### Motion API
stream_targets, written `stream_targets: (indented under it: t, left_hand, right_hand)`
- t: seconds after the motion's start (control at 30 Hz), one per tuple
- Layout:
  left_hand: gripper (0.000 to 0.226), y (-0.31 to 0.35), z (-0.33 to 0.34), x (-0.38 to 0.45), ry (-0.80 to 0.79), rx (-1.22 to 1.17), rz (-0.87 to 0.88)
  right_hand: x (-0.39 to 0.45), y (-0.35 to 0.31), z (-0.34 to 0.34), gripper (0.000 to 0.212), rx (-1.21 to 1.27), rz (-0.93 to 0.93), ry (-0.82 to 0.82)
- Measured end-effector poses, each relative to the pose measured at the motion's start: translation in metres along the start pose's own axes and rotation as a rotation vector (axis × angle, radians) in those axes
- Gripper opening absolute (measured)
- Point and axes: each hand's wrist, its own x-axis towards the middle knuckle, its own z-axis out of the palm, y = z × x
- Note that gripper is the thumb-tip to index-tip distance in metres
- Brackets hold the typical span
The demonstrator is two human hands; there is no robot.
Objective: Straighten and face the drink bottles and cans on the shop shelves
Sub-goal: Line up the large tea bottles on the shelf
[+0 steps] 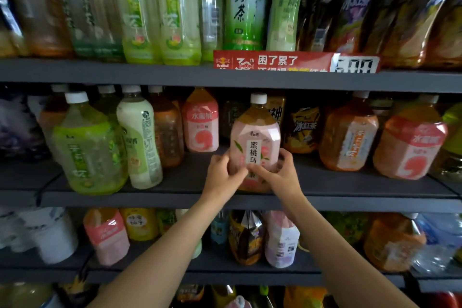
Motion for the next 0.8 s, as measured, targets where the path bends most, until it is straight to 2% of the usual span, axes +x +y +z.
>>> stream_targets:
  t: [0.1,0.23,0.4,0.63,0.73,0.8]
  left_hand:
    - [0.055,0.001,0.006,0.001,-0.028,-0.027,0.031]
    - [0.061,-0.005,0.007,0.001,-0.057,-0.095,0.072]
    - [0.063,-0.011,0.01,0.0,-0.015,-0.116,0.128]
    - [0.077,-0.026,0.017,0.004,-0.013,-0.069,0.17]
    - [0.065,-0.026,0.017,0.006,-0.02,-0.151,0.133]
    - [0.042,-0.026,0.016,0.007,0.004,-0.262,0.139]
  right_hand:
    - [0.002,0.003,-0.012,0.084,0.012,0.002,0.022]
    - [0.003,0.002,-0.022,0.095,0.038,0.018,-0.008]
    - [0.006,0.004,-0.031,0.061,0.128,0.032,-0.107]
    - [0.007,0.006,-0.032,0.069,0.207,0.015,-0.174]
    - [0.007,0.002,-0.023,0.067,0.165,-0.039,-0.132]
    - [0.008,0.002,-0.019,0.068,0.172,-0.051,-0.096]
